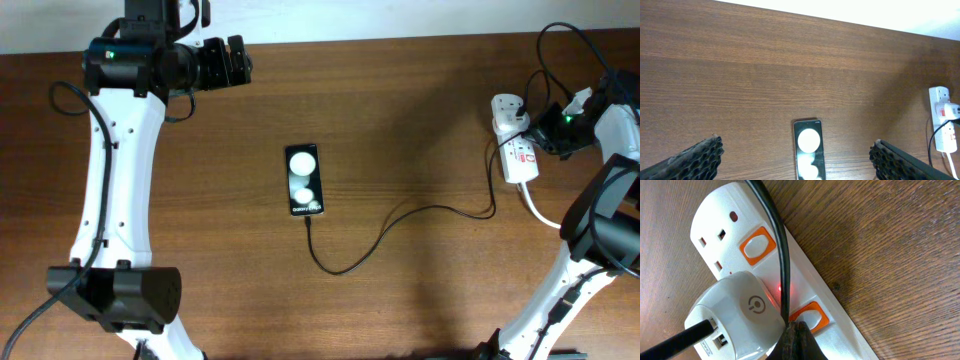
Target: Plug charger to phone and switch on socket
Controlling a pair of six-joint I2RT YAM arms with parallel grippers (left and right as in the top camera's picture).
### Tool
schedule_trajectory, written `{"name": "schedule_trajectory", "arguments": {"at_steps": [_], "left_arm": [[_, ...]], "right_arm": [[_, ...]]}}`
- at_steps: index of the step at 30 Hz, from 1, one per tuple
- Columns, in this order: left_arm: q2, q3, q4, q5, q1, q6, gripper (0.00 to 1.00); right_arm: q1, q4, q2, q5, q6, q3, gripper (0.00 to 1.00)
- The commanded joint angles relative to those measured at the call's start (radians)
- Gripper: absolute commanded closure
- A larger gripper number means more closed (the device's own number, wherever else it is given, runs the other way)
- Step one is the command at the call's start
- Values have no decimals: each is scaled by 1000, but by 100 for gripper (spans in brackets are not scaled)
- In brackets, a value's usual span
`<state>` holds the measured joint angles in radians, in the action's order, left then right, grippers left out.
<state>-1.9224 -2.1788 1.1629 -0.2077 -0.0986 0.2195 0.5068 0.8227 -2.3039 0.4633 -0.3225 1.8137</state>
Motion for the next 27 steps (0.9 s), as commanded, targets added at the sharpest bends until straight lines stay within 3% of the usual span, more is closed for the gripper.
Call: {"name": "schedule_trajectory", "arguments": {"at_steps": [1, 4, 12, 16, 20, 23, 25, 26, 27], "left_arm": [[4, -8, -2, 7, 3, -13, 1], [4, -8, -2, 7, 3, -13, 1], [4, -8, -2, 7, 3, -13, 1], [4, -8, -2, 7, 3, -13, 1], [4, -8, -2, 7, 3, -13, 1], [4, -8, -2, 7, 3, -13, 1], [4, -8, -2, 7, 3, -13, 1], [4, -8, -2, 7, 3, -13, 1], [4, -8, -2, 7, 3, -13, 1]], "right_arm": [[-64, 0, -57, -50, 0, -41, 96], [-6, 11, -8, -76, 1, -26, 96], [46, 150, 372, -130, 82, -26, 96], [-44, 240, 587, -124, 100, -26, 96], [-249, 380, 841, -126, 215, -26, 96], [-341, 473, 957, -135, 214, -26, 95], [-355, 559, 1005, -131, 214, -26, 67], [-356, 610, 1019, -131, 214, -26, 1], [-356, 631, 1023, -132, 214, -26, 1]]}}
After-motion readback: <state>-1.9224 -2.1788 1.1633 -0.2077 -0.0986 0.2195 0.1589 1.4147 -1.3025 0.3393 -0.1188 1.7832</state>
